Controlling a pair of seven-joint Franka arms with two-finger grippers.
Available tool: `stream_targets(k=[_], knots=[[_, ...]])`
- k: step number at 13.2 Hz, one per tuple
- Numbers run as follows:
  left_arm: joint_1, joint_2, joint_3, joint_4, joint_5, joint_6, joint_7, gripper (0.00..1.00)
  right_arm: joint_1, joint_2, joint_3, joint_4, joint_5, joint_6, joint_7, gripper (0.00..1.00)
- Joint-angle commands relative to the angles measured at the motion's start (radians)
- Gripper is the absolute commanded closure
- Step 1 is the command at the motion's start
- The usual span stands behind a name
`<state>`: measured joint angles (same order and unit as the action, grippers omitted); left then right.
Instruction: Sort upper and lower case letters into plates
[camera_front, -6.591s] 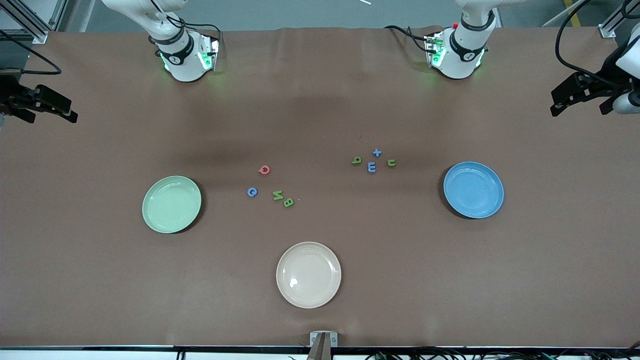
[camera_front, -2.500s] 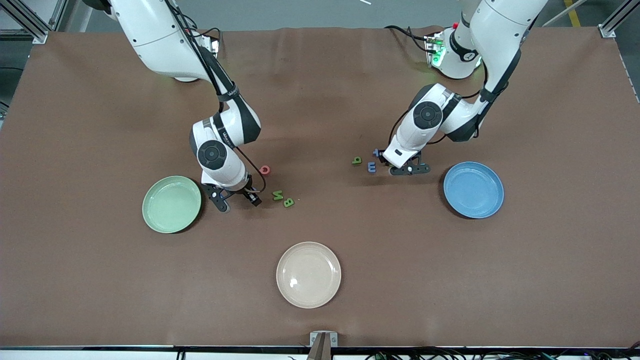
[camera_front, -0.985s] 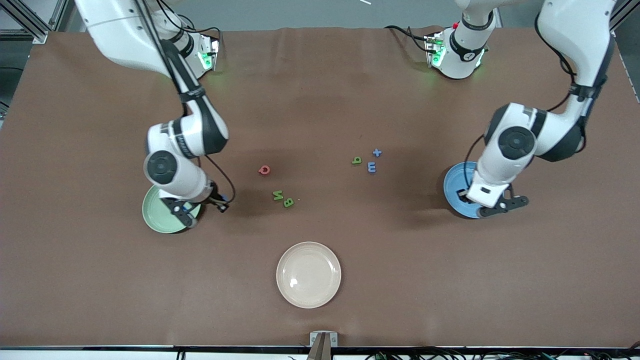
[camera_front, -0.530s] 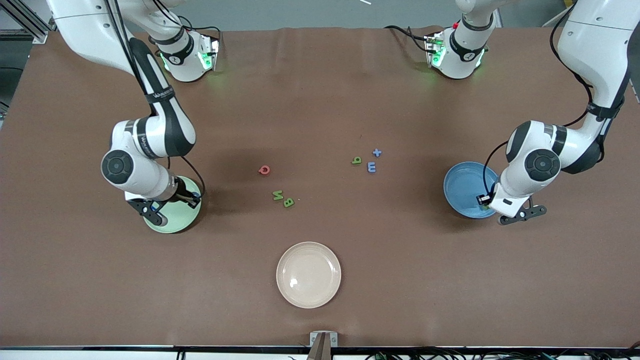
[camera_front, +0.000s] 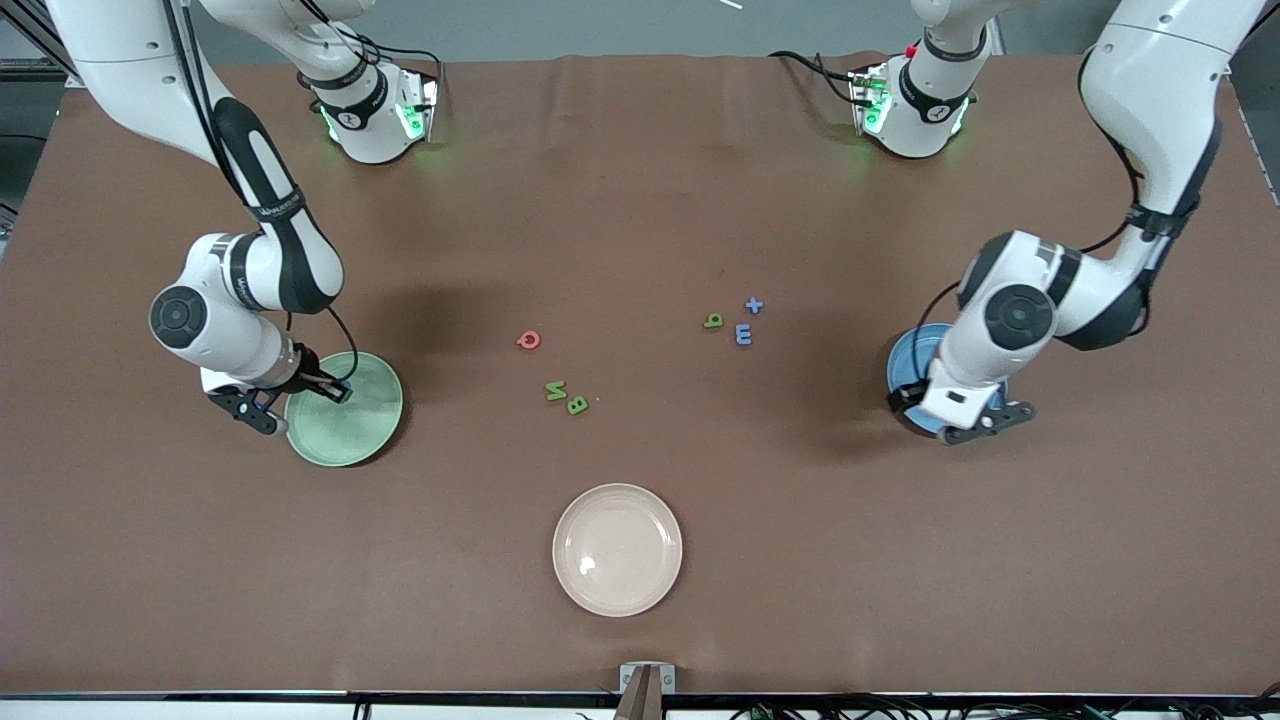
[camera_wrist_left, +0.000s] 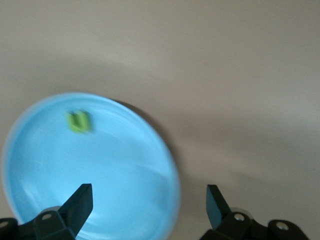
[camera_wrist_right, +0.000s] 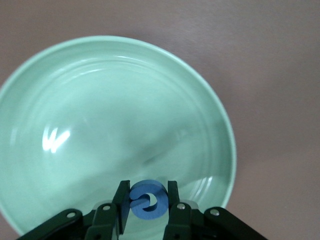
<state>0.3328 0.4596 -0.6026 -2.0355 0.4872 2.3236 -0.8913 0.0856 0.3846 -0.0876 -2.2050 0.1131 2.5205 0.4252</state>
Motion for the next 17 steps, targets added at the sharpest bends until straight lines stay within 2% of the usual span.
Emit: stream_targets(k=[1,4,7,9,12,13,14,16,17], knots=[[-0.038,-0.006,-0.075,0.001,-0.015,-0.026,-0.128,0.01,-0.012,-0.044,0.022,-0.055,0.002,0.017,-0.014,0.96],[-0.162,0.016,-0.074,0.001,-0.015,-0.026,-0.230,0.03,0.000,-0.036,0.026,-0.053,0.002,0.018,-0.016,0.96],[-0.243,0.048,-0.074,0.001,-0.010,-0.024,-0.255,0.10,0.014,-0.026,0.026,-0.052,0.002,0.021,-0.016,0.96],[-0.279,0.066,-0.074,0.000,-0.001,-0.024,-0.276,0.15,0.017,-0.015,0.026,-0.050,0.002,0.021,-0.016,0.90],[-0.306,0.091,-0.075,-0.002,0.001,0.003,-0.276,0.21,0.016,-0.012,0.026,-0.047,0.002,0.020,-0.016,0.61],[-0.320,0.099,-0.074,-0.002,0.001,0.010,-0.273,0.23,0.016,-0.010,0.026,-0.045,0.002,0.018,-0.016,0.46],[-0.320,0.114,-0.075,-0.002,0.002,0.017,-0.273,0.25,0.016,-0.010,0.026,-0.045,0.002,0.017,-0.016,0.36],[-0.327,0.128,-0.075,-0.005,0.002,0.043,-0.271,0.29,0.016,-0.010,0.026,-0.038,0.002,0.008,-0.014,0.26],[-0.331,0.134,-0.075,-0.005,0.002,0.048,-0.271,0.29,0.017,-0.012,0.026,-0.026,0.002,-0.002,-0.008,0.25]])
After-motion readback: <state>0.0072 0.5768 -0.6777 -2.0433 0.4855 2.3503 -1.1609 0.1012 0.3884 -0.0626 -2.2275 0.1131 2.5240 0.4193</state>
